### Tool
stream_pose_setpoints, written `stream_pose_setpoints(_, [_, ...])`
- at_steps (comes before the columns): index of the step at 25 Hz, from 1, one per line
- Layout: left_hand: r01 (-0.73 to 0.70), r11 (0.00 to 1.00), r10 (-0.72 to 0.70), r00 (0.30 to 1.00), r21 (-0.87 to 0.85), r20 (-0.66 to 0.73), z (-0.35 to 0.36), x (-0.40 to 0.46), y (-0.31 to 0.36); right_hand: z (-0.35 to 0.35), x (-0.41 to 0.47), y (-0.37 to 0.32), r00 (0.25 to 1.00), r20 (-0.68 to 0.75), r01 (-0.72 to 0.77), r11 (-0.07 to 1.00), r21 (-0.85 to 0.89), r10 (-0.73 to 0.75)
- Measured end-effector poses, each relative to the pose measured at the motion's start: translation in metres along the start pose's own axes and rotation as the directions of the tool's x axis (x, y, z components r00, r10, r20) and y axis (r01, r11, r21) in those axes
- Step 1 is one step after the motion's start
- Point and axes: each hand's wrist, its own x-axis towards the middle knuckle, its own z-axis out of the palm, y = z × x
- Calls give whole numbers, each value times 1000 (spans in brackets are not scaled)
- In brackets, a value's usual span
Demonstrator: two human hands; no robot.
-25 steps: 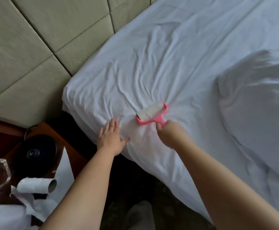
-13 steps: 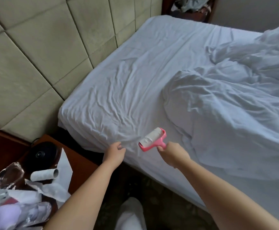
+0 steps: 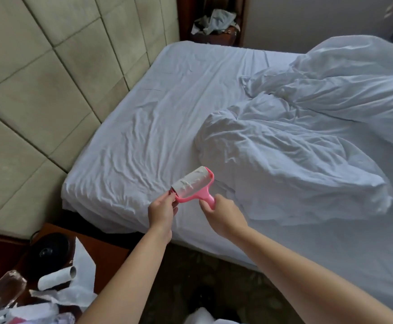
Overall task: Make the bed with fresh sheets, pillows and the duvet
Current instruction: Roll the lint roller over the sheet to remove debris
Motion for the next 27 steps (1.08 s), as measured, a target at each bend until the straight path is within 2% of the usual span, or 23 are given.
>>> stream_pose_setpoints(8, [-45, 996, 50, 996, -75, 68, 26, -5, 20, -14, -11, -5, 986, -151, -61, 996, 67, 70])
stream_pose_setpoints(14, [-31, 998, 21, 981, 52, 191, 70, -29, 9, -33, -28, 34, 954, -220, -174, 974, 145, 203])
stream_pose_setpoints(21, [-116, 971, 51, 954, 208, 294, 154, -90, -31, -78, -66, 119, 910, -286, -221, 933, 283, 302])
stream_pose_setpoints(27, [-175, 925, 23, 912, 338, 410, 255, -189, -107, -130, -136, 248, 858, -323, -258, 878, 404, 400])
